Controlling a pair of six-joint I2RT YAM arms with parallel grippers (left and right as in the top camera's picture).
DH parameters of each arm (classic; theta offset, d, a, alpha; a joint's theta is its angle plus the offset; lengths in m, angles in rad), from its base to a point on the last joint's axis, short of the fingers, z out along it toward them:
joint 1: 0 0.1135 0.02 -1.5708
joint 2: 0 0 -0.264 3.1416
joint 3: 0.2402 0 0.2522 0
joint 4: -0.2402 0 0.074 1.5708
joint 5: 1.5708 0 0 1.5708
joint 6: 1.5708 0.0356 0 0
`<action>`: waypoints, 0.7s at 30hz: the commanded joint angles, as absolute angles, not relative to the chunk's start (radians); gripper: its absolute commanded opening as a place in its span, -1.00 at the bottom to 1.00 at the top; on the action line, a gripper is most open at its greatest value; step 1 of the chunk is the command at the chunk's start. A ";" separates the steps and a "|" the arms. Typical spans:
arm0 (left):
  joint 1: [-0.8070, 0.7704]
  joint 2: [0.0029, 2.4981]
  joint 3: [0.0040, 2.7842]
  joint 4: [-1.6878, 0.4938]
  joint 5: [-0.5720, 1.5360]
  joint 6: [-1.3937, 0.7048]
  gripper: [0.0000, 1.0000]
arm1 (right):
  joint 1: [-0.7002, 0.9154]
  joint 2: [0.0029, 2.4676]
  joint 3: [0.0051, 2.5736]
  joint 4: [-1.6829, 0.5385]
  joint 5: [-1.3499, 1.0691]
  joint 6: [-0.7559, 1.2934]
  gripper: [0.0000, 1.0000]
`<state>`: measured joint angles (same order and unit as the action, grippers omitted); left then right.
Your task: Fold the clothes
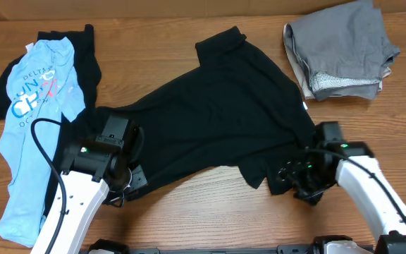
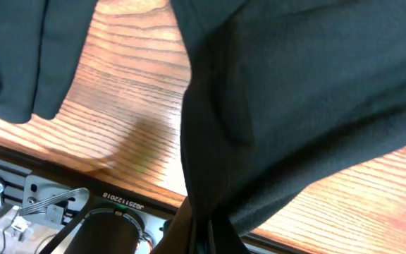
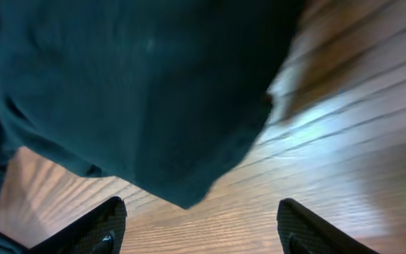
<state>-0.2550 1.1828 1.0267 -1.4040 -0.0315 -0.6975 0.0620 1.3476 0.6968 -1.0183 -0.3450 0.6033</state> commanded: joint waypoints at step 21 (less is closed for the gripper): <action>-0.242 1.167 1.053 -1.371 -0.065 -0.734 -0.92 | 0.102 1.305 0.752 -0.974 -0.156 0.777 -0.92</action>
